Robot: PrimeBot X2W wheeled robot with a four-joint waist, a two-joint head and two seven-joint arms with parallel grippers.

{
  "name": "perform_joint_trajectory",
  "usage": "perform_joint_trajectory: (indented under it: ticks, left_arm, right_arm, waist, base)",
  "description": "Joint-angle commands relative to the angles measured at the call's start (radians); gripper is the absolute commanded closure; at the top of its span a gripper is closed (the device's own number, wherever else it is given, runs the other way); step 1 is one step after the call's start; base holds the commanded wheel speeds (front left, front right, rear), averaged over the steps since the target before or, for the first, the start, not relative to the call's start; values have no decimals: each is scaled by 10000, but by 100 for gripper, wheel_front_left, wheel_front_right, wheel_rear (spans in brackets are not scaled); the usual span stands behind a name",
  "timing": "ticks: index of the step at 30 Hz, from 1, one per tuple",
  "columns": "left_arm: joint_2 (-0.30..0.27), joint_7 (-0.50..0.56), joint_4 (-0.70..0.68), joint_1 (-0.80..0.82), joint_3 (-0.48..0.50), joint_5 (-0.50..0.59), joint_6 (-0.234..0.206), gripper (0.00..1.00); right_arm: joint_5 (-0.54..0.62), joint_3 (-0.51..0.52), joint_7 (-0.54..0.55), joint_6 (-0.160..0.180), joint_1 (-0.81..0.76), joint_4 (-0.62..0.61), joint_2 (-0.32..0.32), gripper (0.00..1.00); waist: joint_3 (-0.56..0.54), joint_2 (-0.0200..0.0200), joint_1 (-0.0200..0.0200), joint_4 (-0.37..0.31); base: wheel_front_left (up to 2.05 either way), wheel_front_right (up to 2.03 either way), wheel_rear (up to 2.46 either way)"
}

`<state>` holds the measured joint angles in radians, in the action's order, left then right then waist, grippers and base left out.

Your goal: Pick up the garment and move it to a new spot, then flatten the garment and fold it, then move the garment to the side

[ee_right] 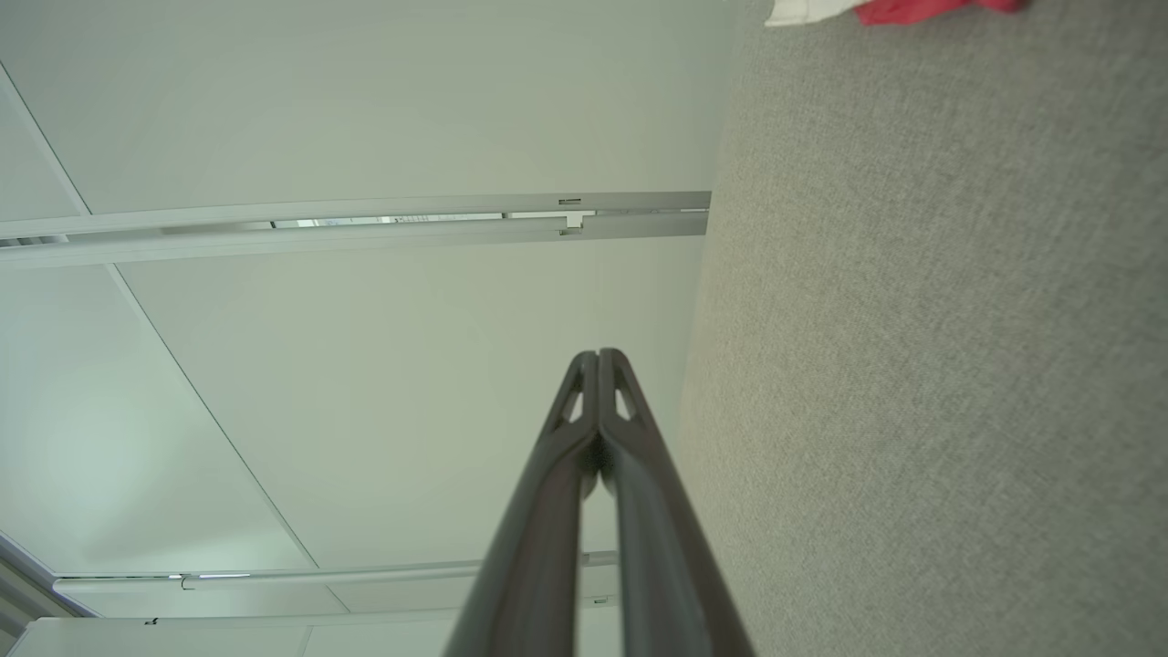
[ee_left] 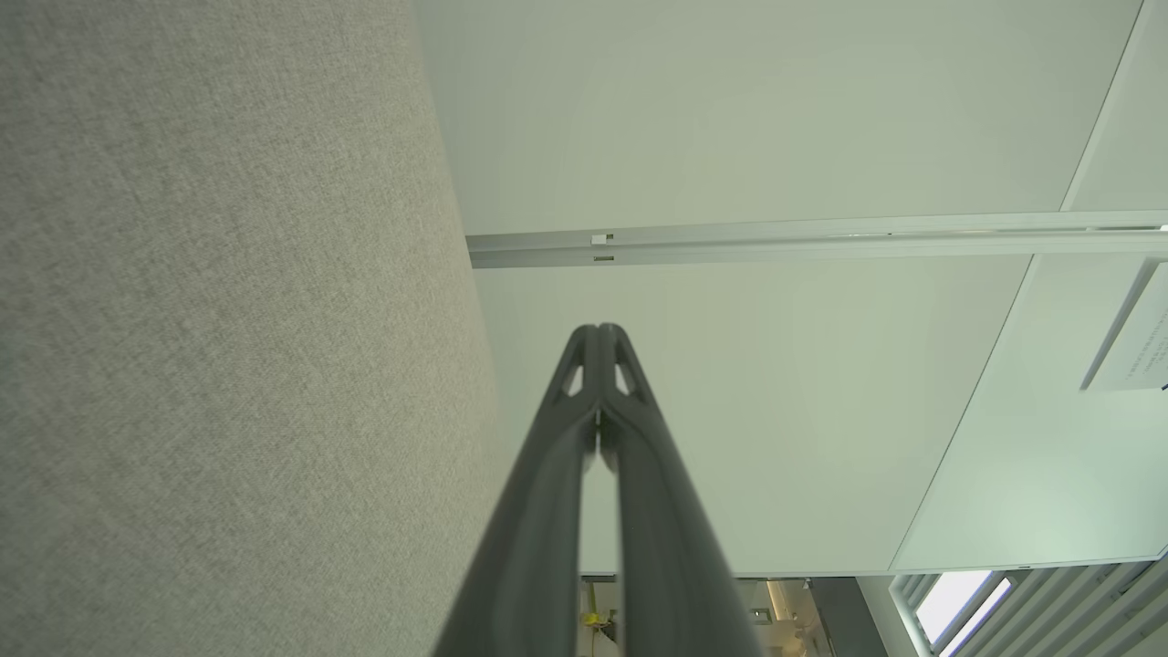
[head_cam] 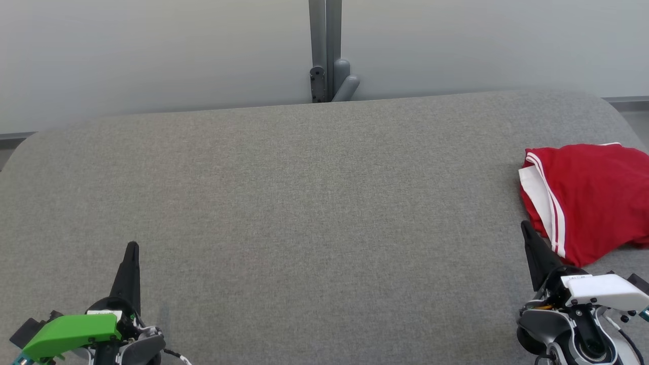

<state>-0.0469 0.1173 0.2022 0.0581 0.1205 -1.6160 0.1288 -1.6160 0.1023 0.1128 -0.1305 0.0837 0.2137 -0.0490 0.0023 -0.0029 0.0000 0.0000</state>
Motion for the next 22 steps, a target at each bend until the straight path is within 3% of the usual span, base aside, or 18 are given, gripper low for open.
perform_joint_trajectory:
  ticks: [1, 22]
  left_arm:
    - [-63, 23, -6, 158, 2, -23, 47, 100]
    - [-63, 22, -7, 158, 1, -23, 48, 100]
  right_arm:
    - [-26, 10, -7, -4, -139, -50, -21, 100]
    - [-27, 9, -7, -4, -140, -50, -21, 100]
  waist:
    - [0, 29, 0, 0]
    - [0, 29, 0, 0]
  base:
    - [0, 0, 0]
    - [0, 0, 0]
